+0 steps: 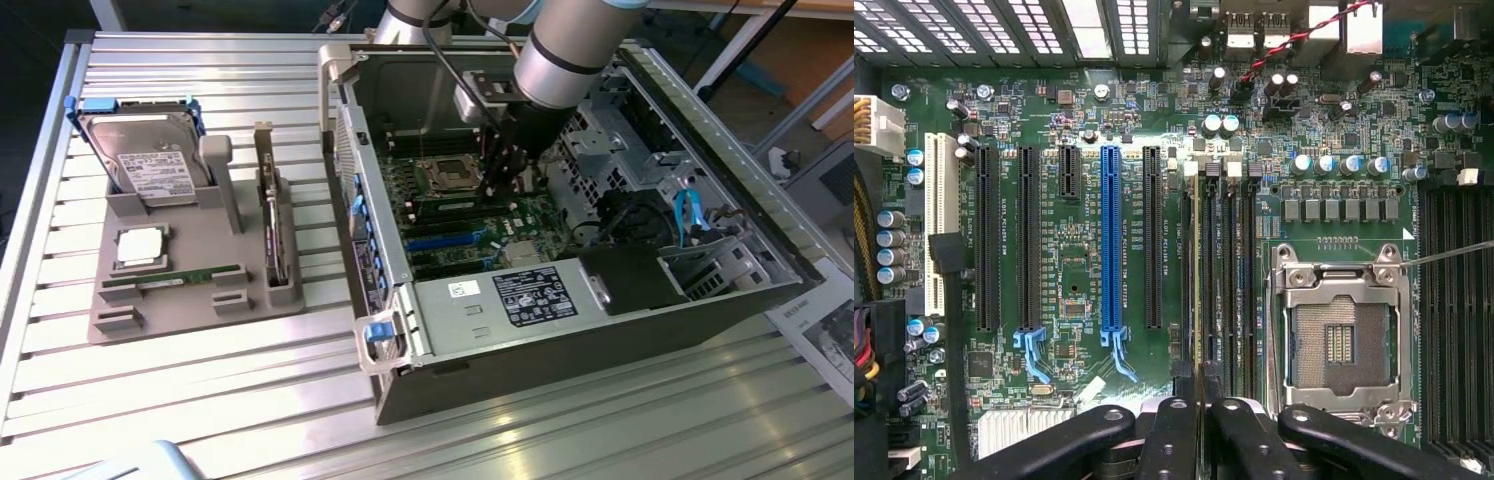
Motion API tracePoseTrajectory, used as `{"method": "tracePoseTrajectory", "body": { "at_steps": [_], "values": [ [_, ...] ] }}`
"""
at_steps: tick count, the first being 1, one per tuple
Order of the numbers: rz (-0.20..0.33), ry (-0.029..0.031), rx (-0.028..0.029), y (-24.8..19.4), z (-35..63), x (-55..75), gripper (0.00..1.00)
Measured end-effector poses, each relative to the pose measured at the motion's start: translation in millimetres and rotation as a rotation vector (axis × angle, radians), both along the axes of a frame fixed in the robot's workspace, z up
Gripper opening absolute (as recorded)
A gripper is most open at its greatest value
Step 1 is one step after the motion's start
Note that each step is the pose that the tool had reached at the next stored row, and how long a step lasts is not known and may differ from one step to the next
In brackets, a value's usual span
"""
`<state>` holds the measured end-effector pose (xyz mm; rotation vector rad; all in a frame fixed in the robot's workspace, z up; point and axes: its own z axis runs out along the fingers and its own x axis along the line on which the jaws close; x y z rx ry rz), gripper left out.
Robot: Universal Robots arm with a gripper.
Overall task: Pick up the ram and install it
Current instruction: 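Insert the ram into the slot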
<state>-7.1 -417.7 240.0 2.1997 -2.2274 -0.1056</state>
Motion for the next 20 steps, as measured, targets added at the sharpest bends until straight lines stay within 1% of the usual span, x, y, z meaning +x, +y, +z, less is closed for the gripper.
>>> {"method": "tracePoseTrajectory", "body": {
  "at_steps": [9,20],
  "values": [
    [0.0,-0.0015,0.0,0.0,-1.9,-0.2,0.12],
    [0.005,-0.0016,0.0001,0.0,-2.3,0.0,0.12]
  ]
}}
